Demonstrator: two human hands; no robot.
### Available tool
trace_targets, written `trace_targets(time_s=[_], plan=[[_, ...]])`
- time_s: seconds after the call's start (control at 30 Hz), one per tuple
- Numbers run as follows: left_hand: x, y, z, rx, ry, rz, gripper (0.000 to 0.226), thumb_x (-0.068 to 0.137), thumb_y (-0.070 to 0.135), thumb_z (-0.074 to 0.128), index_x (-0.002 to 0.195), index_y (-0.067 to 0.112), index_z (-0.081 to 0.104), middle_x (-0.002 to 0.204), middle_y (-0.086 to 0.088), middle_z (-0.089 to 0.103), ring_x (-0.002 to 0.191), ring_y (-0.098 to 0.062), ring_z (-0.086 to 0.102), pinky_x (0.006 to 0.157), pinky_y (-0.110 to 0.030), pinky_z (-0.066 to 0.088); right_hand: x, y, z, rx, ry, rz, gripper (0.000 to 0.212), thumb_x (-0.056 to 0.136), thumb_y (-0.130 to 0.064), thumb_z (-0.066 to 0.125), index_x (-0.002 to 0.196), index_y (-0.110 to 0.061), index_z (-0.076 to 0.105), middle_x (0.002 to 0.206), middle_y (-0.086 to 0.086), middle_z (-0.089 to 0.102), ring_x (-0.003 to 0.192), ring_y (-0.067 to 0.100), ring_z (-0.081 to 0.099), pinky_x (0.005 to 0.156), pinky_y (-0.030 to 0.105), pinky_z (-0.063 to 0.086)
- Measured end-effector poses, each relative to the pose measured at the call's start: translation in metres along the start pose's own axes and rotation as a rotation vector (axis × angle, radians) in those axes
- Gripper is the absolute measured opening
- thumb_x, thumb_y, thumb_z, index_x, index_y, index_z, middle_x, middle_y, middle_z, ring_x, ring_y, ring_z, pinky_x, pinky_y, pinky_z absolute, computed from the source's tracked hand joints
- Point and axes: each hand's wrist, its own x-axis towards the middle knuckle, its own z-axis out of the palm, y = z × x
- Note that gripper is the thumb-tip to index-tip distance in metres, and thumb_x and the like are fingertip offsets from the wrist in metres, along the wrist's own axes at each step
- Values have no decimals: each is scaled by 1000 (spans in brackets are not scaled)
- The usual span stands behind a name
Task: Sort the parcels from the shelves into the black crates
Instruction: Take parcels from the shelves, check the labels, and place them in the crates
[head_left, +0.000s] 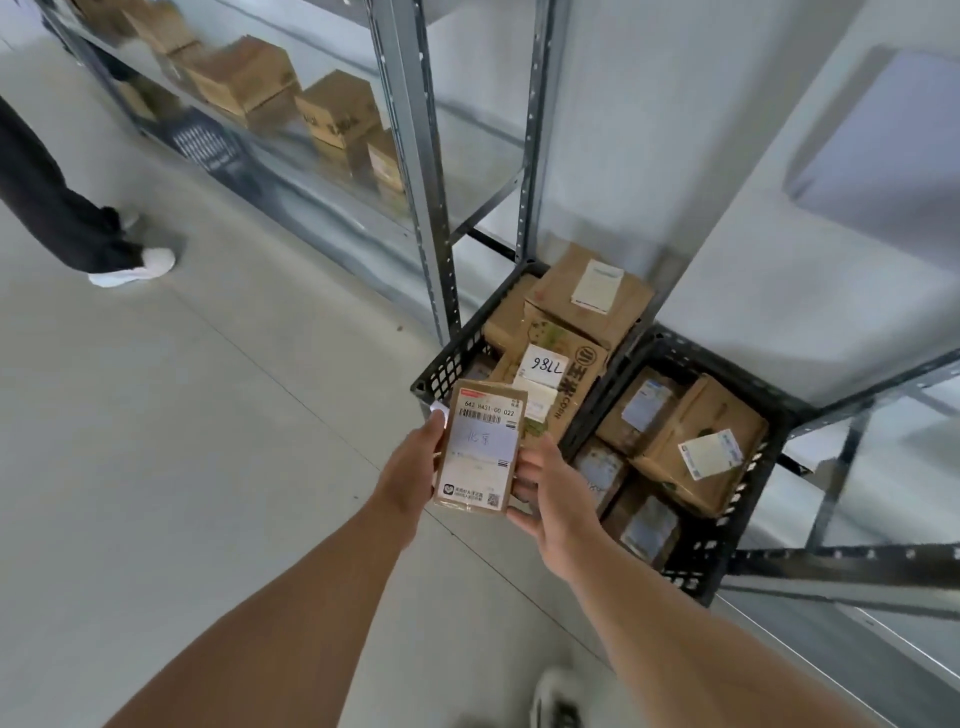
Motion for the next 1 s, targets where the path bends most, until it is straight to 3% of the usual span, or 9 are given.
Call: trace_targets(time_s=[0.13,0.23,0.3,0.37,0.5,0.63,0.73,0.83,1.0], plan=[[54,20,-17,49,26,-23,42,105,50,29,107,24,62,109,-2,68,92,-14,63,66,-29,43,46,-23,31,-13,-20,10,43,108,-47,35,116,-18,66,106,3,75,104,21,69,85,40,58],[102,37,-23,122,43,-14,46,105,52,26,101,26,64,106,-4,70,90,-15,64,67,-29,44,88,-42,54,-4,-20,17,40,107,-46,37,118,-20,66,107,3,75,102,19,70,67,31,58],[136,52,-23,178,51,-18,50,105,52,25,96,23,65,105,-8,71,91,-19,65,75,-34,49,121,-53,66,7,-16,34,41,106,-48,38,116,-21,68,107,4,76,102,19,71,64,29,56],[168,65,-22,211,60,-40,53,105,52,25,94,20,66,103,-10,71,90,-22,66,84,-40,51,151,-63,77,12,-16,62,42,106,-49,39,114,-22,69,104,5,77,100,22,73,70,34,60],[218,80,-21,256,21,-81,51,106,49,24,88,25,66,96,-6,70,84,-16,64,71,-32,49,197,-77,91,59,24,135,43,107,-47,37,110,-21,71,100,5,79,98,27,74,90,45,61],[256,91,-26,292,31,-150,51,105,50,28,85,25,67,96,-8,72,90,-25,68,93,-49,54,231,-92,109,34,31,167,43,106,-45,36,114,-17,68,104,10,76,101,29,73,96,47,57],[288,92,-29,307,-2,-203,54,99,59,33,83,23,70,93,-10,73,92,-30,70,94,-54,53,258,-96,124,37,103,174,60,91,-63,37,120,-20,68,107,13,74,101,32,73,96,51,57],[328,83,-26,362,-96,-269,59,84,72,33,79,32,76,94,-7,75,94,-29,71,95,-50,53,294,-88,134,116,195,216,52,97,-62,34,113,-25,68,104,5,75,96,23,73,88,43,60],[397,51,-21,371,-196,-360,55,100,62,28,109,29,71,101,-6,75,91,-23,71,71,-30,51,349,-78,154,150,336,250,54,102,-62,27,129,-30,60,114,5,71,101,24,69,93,46,57]])
